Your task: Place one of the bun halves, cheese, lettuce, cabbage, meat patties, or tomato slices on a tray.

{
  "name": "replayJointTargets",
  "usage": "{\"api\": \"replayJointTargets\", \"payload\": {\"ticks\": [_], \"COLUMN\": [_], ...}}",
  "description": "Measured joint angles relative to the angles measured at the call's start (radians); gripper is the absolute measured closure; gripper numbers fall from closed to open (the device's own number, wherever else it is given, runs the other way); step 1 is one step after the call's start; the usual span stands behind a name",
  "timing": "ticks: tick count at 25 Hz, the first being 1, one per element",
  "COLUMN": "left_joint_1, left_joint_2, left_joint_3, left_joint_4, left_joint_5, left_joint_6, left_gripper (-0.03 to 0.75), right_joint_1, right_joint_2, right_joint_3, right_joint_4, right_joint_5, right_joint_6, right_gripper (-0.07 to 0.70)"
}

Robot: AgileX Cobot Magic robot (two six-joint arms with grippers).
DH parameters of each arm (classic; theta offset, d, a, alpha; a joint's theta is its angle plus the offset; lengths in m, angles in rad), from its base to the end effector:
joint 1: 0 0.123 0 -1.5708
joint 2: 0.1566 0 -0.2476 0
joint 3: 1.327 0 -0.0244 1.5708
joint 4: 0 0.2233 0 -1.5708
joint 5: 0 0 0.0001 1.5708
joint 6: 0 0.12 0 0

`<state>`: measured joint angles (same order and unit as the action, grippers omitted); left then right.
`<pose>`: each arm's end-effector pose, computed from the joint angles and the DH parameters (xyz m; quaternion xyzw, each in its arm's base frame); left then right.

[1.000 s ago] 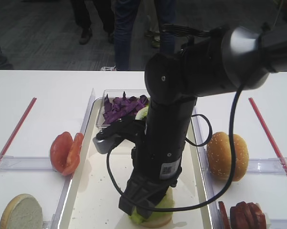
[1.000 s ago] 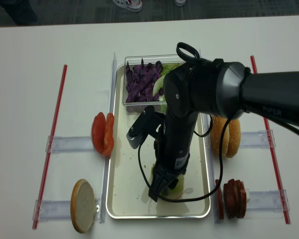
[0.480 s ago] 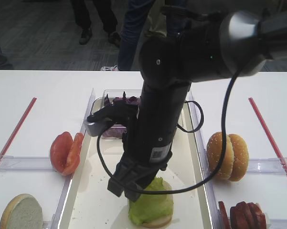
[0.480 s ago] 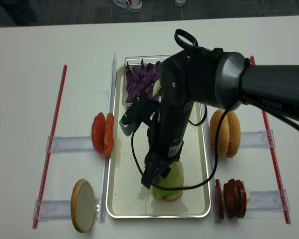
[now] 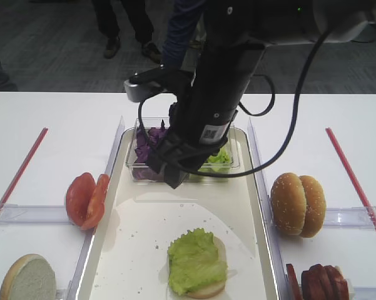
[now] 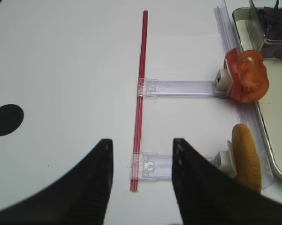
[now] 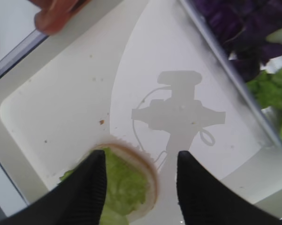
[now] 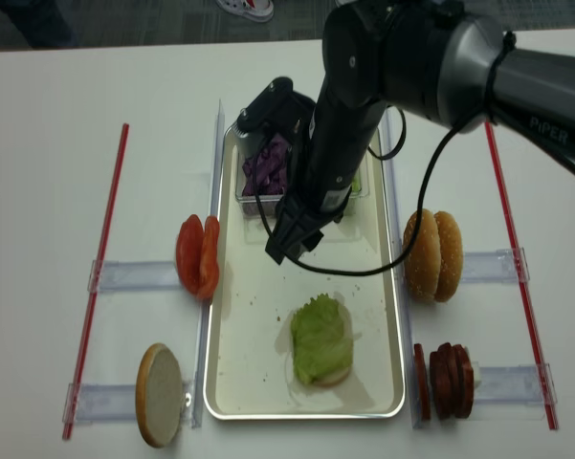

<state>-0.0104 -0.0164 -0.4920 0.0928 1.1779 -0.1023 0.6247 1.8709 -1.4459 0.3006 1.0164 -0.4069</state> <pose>0.0260 0.0100 0.2374 -0.0451 0.8782 0.0194 0.4757 0.2704 0.2322 0.1813 -0.4286 0.8869 0.1459 0.0916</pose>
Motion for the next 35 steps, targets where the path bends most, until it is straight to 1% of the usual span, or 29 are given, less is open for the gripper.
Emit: {"api": "replayJointTargets", "payload": {"ticks": [7,10,11,13,14,16,19,20,24,25,27,28,31,35], "left_joint_1": [0.000,0.000,0.000,0.000,0.000,0.000,0.000,0.000,0.000,0.000,0.000,0.000,0.000,0.000], "left_joint_2": [0.000,0.000,0.000,0.000,0.000,0.000,0.000,0.000,0.000,0.000,0.000,0.000,0.000,0.000], "left_joint_3": [0.000,0.000,0.000,0.000,0.000,0.000,0.000,0.000,0.000,0.000,0.000,0.000,0.000,0.000], "left_joint_4": [0.000,0.000,0.000,0.000,0.000,0.000,0.000,0.000,0.000,0.000,0.000,0.000,0.000,0.000], "left_joint_5": [0.000,0.000,0.000,0.000,0.000,0.000,0.000,0.000,0.000,0.000,0.000,0.000,0.000,0.000], "left_joint_6": [0.000,0.000,0.000,0.000,0.000,0.000,0.000,0.000,0.000,0.000,0.000,0.000,0.000,0.000], "left_gripper": [0.428,0.428,0.428,0.428,0.428,0.428,0.428,0.428,0.428,0.428,0.428,0.428,0.428,0.428], "right_joint_1": [-0.129,-0.188,-0.225,-0.242,-0.278,-0.309,-0.365,-0.365,-0.425,-0.455,-0.485,-0.515,-0.559,-0.596], "right_joint_2": [0.000,0.000,0.000,0.000,0.000,0.000,0.000,0.000,0.000,0.000,0.000,0.000,0.000,0.000], "right_joint_3": [-0.015,-0.015,-0.015,-0.015,-0.015,-0.015,-0.015,-0.015,-0.015,-0.015,-0.015,-0.015,-0.015,-0.015], "right_joint_4": [-0.025,-0.047,-0.068,-0.076,-0.097,-0.113,-0.152,-0.152,-0.206,-0.231,-0.251,-0.265,-0.274,-0.276], "right_joint_5": [-0.049,-0.062,-0.069,-0.069,-0.072,-0.073,-0.073,-0.073,-0.073,-0.063,-0.048,-0.034,-0.019,-0.007], "right_joint_6": [0.010,0.045,0.068,0.080,0.111,0.137,0.202,0.202,0.296,0.332,0.355,0.379,0.390,0.399], "right_gripper": [0.248,0.248,0.248,0.248,0.248,0.248,0.248,0.248,0.248,0.248,0.248,0.248,0.248,0.248]}}
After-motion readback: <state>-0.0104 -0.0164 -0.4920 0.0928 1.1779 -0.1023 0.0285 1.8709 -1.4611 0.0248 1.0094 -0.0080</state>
